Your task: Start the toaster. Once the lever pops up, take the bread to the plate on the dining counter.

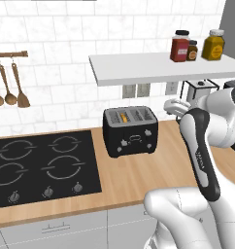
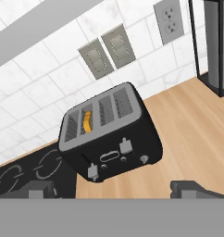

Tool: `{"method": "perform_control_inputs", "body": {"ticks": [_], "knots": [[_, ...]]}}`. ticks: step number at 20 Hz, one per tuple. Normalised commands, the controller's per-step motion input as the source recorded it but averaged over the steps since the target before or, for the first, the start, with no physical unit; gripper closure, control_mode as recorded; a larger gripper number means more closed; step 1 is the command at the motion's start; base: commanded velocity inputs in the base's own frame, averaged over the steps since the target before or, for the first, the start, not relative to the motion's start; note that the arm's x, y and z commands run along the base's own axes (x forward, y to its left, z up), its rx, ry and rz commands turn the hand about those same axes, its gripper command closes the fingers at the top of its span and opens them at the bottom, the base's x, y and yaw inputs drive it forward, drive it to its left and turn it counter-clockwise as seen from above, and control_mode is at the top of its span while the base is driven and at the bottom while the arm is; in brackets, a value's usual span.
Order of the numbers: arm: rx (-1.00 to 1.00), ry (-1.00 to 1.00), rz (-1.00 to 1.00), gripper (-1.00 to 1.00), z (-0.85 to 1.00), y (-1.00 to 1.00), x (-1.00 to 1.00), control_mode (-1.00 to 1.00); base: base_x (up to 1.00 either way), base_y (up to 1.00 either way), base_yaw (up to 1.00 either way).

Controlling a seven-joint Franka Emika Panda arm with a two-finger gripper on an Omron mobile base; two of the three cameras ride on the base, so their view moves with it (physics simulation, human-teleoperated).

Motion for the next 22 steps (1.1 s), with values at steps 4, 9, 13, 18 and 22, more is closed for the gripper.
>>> {"method": "perform_control_inputs", "body": {"ticks": [4,9,13,18,22], "knots": [[0.00,0.00,0.00,-1.00,0.00,0.00,0.00,-1.00,0.00,0.00,0.00],[0.00,0.00,0.00,-1.00,0.00,0.00,0.00,-1.00,0.00,0.00,0.00],[0.00,0.00,0.00,-1.00,0.00,0.00,0.00,-1.00,0.00,0.00,0.00],[0.00,0.00,0.00,-1.00,0.00,0.00,0.00,-1.00,0.00,0.00,0.00],[0.00,0.00,0.00,-1.00,0.00,0.00,0.00,-1.00,0.00,0.00,0.00]]}}
